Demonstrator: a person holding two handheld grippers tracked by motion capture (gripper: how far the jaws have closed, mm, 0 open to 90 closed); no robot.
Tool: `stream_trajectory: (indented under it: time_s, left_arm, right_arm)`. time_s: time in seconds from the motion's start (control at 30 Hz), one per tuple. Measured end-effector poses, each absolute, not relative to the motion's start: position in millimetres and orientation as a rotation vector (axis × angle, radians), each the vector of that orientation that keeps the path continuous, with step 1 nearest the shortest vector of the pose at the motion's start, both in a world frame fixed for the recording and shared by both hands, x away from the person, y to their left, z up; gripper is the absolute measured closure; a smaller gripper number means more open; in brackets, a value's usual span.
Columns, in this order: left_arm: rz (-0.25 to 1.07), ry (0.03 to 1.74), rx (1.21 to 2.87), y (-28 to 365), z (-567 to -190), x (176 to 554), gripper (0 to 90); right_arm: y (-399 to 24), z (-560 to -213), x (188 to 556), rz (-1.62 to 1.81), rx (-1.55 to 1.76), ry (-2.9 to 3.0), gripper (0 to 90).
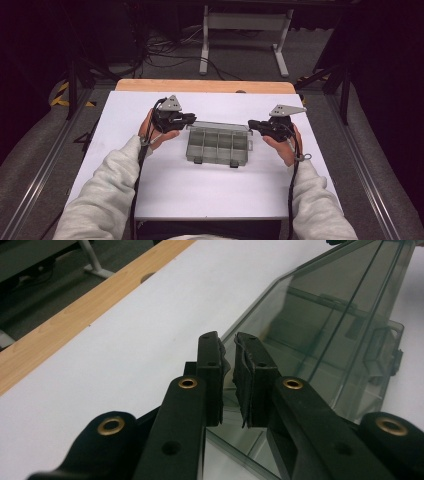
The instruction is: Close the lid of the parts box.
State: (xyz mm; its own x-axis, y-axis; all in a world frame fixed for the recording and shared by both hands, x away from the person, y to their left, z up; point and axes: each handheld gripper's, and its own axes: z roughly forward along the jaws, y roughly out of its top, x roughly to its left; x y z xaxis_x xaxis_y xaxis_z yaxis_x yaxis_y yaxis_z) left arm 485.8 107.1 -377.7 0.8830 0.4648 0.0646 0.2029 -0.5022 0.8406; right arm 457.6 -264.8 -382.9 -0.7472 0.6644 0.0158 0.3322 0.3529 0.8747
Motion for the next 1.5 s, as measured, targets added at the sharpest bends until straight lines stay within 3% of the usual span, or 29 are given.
stream_trajectory:
  time_s: [1.5]
  left_arm:
    - [0.357, 0.351, 2.2, 112.1, -413.3, 427.1, 80.9]
  right_arm:
    - [-245.6, -406.6, 396.1, 1.244, 0.711, 2.444, 87.8]
